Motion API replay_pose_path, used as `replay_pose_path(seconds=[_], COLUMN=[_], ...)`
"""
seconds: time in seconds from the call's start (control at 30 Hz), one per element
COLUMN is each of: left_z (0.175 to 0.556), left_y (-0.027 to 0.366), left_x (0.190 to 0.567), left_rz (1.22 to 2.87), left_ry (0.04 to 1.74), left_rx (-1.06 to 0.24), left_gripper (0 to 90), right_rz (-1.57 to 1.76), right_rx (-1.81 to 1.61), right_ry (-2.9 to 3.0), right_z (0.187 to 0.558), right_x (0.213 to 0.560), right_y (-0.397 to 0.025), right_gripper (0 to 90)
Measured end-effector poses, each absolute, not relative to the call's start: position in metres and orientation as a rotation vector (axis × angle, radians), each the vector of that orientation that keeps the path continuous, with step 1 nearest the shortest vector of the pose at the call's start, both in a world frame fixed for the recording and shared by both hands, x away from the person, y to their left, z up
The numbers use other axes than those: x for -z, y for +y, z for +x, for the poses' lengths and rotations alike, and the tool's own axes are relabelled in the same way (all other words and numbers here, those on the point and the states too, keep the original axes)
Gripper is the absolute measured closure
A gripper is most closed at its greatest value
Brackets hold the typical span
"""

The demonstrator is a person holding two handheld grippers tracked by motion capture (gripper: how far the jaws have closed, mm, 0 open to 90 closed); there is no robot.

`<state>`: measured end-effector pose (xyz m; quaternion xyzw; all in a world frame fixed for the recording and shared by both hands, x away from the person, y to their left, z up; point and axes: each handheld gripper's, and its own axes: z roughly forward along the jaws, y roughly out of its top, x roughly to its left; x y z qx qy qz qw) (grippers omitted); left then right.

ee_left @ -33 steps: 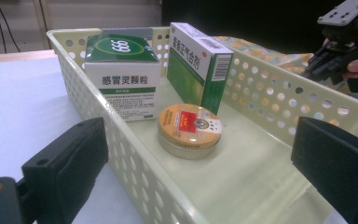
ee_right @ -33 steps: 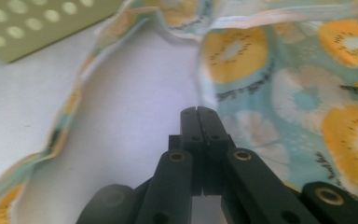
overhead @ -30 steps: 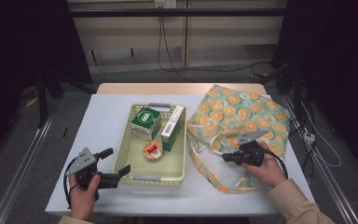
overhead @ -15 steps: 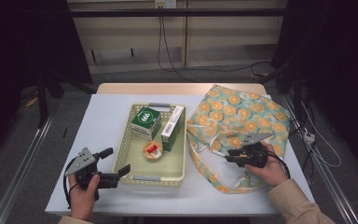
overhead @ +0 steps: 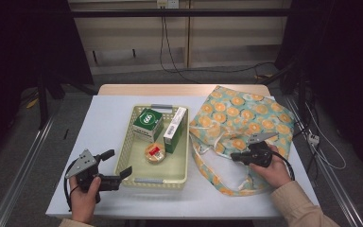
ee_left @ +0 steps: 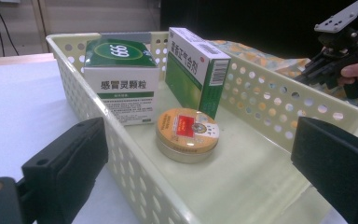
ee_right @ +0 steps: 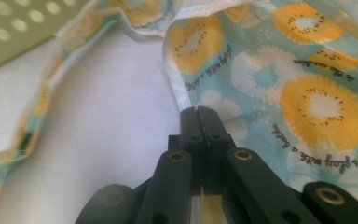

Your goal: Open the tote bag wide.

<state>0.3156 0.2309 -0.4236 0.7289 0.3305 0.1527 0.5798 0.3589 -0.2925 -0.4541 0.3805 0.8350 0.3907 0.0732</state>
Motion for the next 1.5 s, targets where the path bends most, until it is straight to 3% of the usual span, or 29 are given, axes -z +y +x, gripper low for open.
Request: replay_pose_path(seconds=[0.5,0.87,1.23,1.5], left_z=[0.314,0.315,0.315,0.315], left_y=[0.235,0.234,0.233,0.235], left_x=[0.422,0.424,0.426,0.428], left_rz=[1.684,1.688,1.688,1.695], left_ry=[0.785,0.789,0.795,0.798], left_rx=[-0.364,-0.355,-0.348,-0.348], left_gripper=[3.7,3.7,3.7,3.7], right_rz=[1.147,1.228,1.287,1.305], right_rx=[-1.338,-1.252,-1.206,-1.123], right_ry=[2.41,2.319,2.29,2.289], right_z=[0.355,0.381,0.416,0.422], right_x=[0.429,0.416,0.437,0.451], right_y=[-0.303,-0.326,-0.334,-0.339], right_gripper=[90.0,90.0,90.0,90.0])
